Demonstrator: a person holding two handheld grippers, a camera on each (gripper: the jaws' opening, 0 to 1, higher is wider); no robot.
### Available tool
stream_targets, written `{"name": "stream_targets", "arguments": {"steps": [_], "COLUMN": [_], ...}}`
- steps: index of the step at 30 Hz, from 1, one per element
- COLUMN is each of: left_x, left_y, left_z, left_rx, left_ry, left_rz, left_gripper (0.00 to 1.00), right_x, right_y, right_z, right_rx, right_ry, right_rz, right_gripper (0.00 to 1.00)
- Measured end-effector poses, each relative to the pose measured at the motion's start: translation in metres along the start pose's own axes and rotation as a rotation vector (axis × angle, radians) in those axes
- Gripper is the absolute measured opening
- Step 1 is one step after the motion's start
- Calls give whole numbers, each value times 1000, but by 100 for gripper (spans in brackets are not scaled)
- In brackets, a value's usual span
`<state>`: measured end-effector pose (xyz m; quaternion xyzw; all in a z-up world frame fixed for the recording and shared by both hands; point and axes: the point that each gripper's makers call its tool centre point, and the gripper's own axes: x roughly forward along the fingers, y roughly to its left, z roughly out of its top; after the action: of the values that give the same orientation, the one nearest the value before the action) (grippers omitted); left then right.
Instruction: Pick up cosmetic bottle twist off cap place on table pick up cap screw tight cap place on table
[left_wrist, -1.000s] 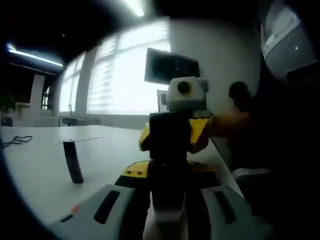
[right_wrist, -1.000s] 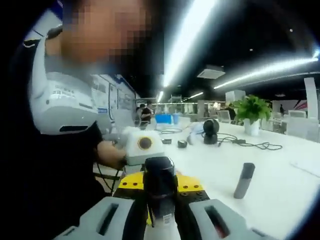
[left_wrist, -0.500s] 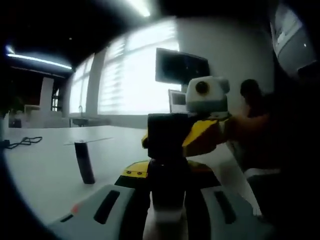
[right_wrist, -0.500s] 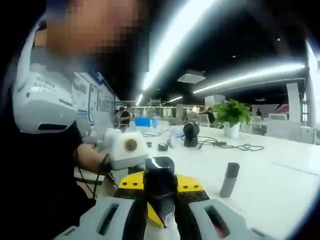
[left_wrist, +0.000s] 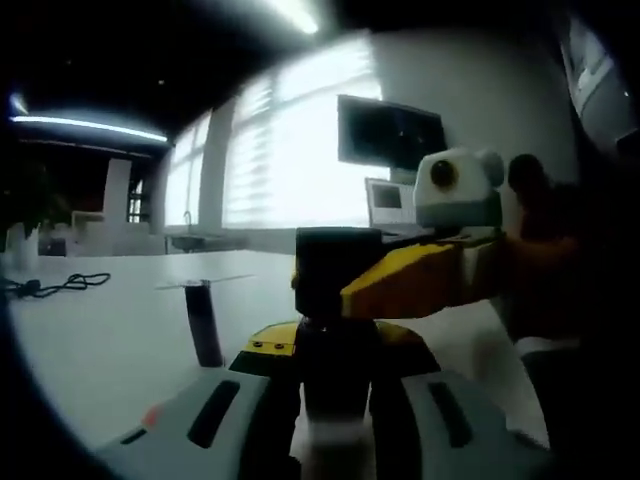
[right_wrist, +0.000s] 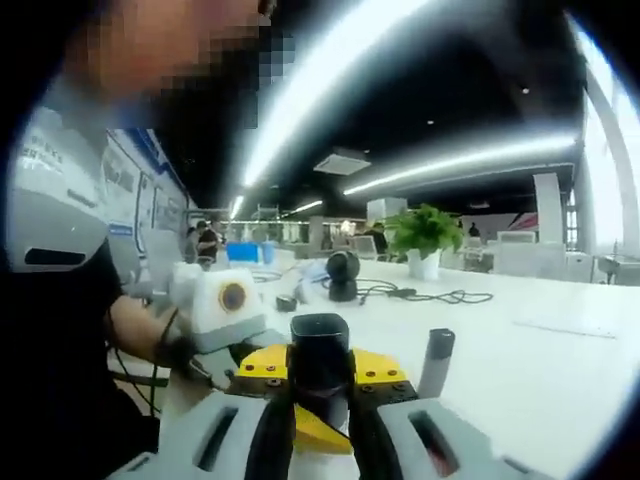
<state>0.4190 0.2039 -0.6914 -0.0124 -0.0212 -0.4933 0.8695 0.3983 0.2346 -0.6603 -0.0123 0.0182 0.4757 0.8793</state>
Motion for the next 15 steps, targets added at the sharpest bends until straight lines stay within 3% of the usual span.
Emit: {"name": "stream_targets", "arguments": {"steps": [10,15], "left_x": [-1,-1], "left_y": [15,21], "left_z": [-1,-2], "left_rx": [-5,-6], "left_ry": [-2,-4], "left_rz": [73,95], "left_gripper": [15,15], "right_x": [8,10], "right_y": [-9,-11], "right_z": [0,1], "right_rx": [-15,-27], "right_ry": [9,19], "right_rz": [-180,-233], "right_gripper": [13,13]}}
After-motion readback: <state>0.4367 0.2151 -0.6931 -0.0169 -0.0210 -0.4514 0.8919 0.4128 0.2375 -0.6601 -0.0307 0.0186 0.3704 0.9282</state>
